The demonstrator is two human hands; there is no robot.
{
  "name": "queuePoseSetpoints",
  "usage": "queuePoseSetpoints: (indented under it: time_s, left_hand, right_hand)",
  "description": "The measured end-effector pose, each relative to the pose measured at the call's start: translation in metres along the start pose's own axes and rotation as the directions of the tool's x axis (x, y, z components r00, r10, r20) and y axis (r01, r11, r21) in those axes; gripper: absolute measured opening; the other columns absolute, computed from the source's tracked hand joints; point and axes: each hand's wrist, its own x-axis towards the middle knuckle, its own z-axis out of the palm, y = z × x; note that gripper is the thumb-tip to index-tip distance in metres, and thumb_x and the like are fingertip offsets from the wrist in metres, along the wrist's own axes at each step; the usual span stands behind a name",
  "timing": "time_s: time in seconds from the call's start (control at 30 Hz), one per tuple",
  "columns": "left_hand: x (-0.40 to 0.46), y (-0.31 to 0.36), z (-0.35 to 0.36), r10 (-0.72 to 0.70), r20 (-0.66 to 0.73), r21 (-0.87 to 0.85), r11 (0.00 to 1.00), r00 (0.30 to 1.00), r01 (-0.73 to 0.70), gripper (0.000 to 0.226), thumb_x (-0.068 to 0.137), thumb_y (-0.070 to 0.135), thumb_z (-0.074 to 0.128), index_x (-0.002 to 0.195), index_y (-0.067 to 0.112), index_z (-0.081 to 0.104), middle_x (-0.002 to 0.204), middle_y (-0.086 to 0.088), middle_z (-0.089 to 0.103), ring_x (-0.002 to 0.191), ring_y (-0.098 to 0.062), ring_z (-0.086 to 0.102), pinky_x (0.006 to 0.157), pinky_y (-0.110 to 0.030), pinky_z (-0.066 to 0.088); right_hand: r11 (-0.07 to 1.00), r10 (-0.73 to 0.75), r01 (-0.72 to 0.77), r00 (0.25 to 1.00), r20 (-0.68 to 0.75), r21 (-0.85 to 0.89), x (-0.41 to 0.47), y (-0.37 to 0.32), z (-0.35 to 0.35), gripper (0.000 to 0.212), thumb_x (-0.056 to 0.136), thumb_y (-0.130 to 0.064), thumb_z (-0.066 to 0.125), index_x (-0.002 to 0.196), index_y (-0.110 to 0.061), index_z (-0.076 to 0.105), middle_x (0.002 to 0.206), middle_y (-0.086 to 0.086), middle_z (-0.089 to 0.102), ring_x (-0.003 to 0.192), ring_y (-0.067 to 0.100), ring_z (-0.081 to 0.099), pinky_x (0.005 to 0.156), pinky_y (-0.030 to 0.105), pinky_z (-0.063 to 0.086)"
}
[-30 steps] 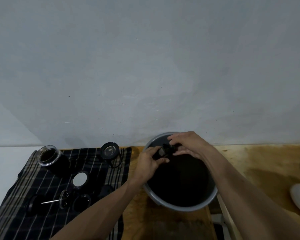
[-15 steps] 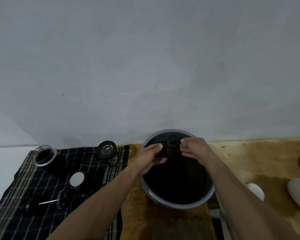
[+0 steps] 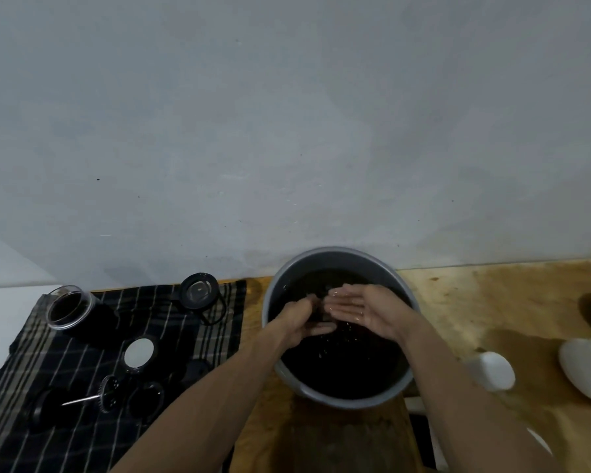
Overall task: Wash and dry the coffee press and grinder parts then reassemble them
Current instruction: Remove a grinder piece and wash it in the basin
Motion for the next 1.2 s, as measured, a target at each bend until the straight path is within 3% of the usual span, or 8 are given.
queuePoseSetpoints:
  time_s: [0.2, 0.27, 0.5, 0.6, 0.8, 0.93, 1.1, 1.2]
  left_hand:
    - [-0.001, 0.007, -0.002, -0.17, 0.013, -0.067, 0.983, 0.985, 0.17, 0.041, 0.109, 0.039, 0.038, 0.106, 0.004, 0.059, 0.088, -0.02, 0.064, 0.071, -0.026, 0.068, 0.051, -0.028, 0.06]
    - [0.0, 0.006, -0.006, -0.175, -0.003, -0.098, 0.98, 0.985, 0.174, 0.038, 0.109, 0.038, 0.04, 0.106, 0.004, 0.057, 0.092, -0.021, 0.064, 0.072, -0.027, 0.067, 0.051, -0.029, 0.061]
    - [0.014, 0.0, -0.003, 0.055, -0.053, -0.017, 0.998, 0.997, -0.056, 0.023, 0.101, 0.016, 0.055, 0.116, 0.002, 0.065, 0.095, -0.016, 0.071, 0.08, -0.028, 0.068, 0.065, -0.035, 0.06]
    - [0.011, 0.002, 0.0, 0.096, -0.014, -0.047, 0.994, 0.995, -0.097, 0.024, 0.098, 0.019, 0.053, 0.11, 0.007, 0.07, 0.085, -0.01, 0.071, 0.078, -0.022, 0.065, 0.062, -0.033, 0.055]
    - [0.01, 0.004, -0.005, 0.219, -0.049, 0.04, 0.975, 0.975, -0.217, 0.023, 0.101, 0.007, 0.059, 0.123, 0.008, 0.066, 0.107, -0.007, 0.069, 0.092, -0.019, 0.064, 0.069, -0.03, 0.055]
    - [0.013, 0.003, -0.015, 0.206, -0.102, 0.055, 0.978, 0.973, -0.201, 0.007, 0.1, 0.015, 0.065, 0.104, 0.01, 0.069, 0.107, -0.012, 0.068, 0.086, -0.021, 0.063, 0.065, -0.029, 0.055]
    - [0.013, 0.001, -0.014, 0.131, -0.143, 0.072, 0.99, 0.981, -0.122, 0.022, 0.107, 0.027, 0.052, 0.101, 0.012, 0.068, 0.089, -0.011, 0.065, 0.065, -0.022, 0.058, 0.051, -0.029, 0.052]
    - [0.014, 0.001, -0.01, 0.131, -0.109, 0.066, 0.99, 0.985, -0.124, 0.018, 0.104, 0.012, 0.05, 0.108, 0.012, 0.068, 0.098, -0.013, 0.069, 0.079, -0.022, 0.064, 0.057, -0.031, 0.056]
  right_hand:
    - [0.902, -0.037, -0.112, 0.943, -0.332, -0.418, 0.018, 0.006, -0.012, 0.027, 0.1, -0.018, 0.053, 0.116, -0.002, 0.067, 0.106, 0.012, 0.073, 0.091, 0.025, 0.07, 0.071, 0.035, 0.062]
    - [0.856, -0.031, -0.184, 0.915, -0.402, -0.483, 0.02, 0.018, -0.018, 0.031, 0.097, -0.016, 0.051, 0.122, -0.001, 0.06, 0.111, 0.014, 0.067, 0.095, 0.025, 0.063, 0.077, 0.036, 0.057]
    - [0.991, 0.069, -0.057, 0.993, -0.092, 0.119, 0.012, 0.02, -0.01, 0.031, 0.106, -0.012, 0.05, 0.119, 0.01, 0.066, 0.116, 0.029, 0.072, 0.112, 0.038, 0.069, 0.085, 0.039, 0.063]
    - [1.0, -0.008, 0.008, 0.999, -0.051, -0.006, 0.008, 0.0, 0.001, 0.029, 0.106, -0.017, 0.053, 0.115, 0.005, 0.07, 0.112, 0.022, 0.076, 0.106, 0.035, 0.074, 0.084, 0.039, 0.064]
    - [0.969, 0.004, -0.089, 0.938, -0.346, -0.23, 0.017, 0.012, -0.015, 0.021, 0.1, -0.013, 0.056, 0.112, -0.003, 0.07, 0.106, 0.014, 0.074, 0.09, 0.026, 0.073, 0.065, 0.035, 0.061]
    - [0.975, 0.072, -0.159, 0.886, -0.459, -0.155, 0.016, 0.036, -0.018, 0.028, 0.1, -0.01, 0.047, 0.127, -0.004, 0.055, 0.117, 0.017, 0.062, 0.104, 0.029, 0.06, 0.081, 0.039, 0.053]
    - [0.983, 0.067, -0.034, 0.981, -0.184, 0.178, 0.012, 0.027, -0.007, 0.026, 0.1, 0.0, 0.054, 0.12, 0.012, 0.065, 0.123, 0.032, 0.068, 0.113, 0.04, 0.068, 0.096, 0.042, 0.057]
    - [1.0, -0.016, 0.016, 0.997, -0.069, 0.008, 0.004, 0.005, 0.007, 0.024, 0.101, -0.007, 0.056, 0.118, 0.004, 0.069, 0.115, 0.022, 0.075, 0.111, 0.035, 0.072, 0.095, 0.043, 0.059]
